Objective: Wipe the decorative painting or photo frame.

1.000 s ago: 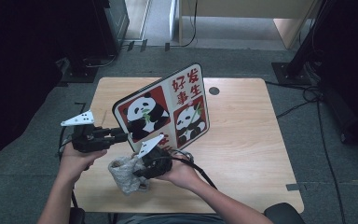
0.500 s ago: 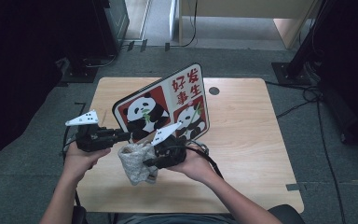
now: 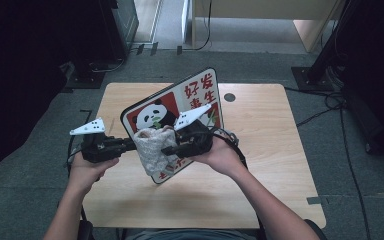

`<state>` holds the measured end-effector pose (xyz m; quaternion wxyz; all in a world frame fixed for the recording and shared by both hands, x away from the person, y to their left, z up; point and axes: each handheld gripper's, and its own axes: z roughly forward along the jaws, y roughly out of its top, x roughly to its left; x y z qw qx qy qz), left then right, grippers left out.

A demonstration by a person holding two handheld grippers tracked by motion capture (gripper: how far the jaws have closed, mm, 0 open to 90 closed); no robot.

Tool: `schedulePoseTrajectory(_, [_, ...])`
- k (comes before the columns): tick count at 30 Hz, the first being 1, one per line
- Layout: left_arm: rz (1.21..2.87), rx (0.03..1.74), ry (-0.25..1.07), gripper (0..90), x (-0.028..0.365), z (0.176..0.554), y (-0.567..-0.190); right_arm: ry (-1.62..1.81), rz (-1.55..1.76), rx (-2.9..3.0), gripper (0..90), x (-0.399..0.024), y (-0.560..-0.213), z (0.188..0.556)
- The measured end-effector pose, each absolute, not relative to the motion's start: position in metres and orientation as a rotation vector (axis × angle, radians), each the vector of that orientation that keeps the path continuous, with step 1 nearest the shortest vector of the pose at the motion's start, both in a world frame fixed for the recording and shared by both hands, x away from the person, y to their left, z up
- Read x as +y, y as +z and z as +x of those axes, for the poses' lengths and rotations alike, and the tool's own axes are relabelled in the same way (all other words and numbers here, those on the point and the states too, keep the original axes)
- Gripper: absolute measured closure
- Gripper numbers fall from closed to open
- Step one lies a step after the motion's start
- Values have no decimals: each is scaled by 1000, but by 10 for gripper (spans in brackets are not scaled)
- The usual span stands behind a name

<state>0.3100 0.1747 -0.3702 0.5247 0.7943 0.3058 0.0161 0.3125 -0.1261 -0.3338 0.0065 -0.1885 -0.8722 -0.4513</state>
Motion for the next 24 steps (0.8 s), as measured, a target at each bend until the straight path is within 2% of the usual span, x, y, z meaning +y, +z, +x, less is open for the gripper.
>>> schedulePoseTrajectory(13, [1891,735,41,787,175,309,-371,-1471,-587,-2723,707,-129,-262,342])
schedulePoseTrajectory(24, [1893,729,43,788,175,309,-371,-1489,-586,-2722,706,-96,-209,372])
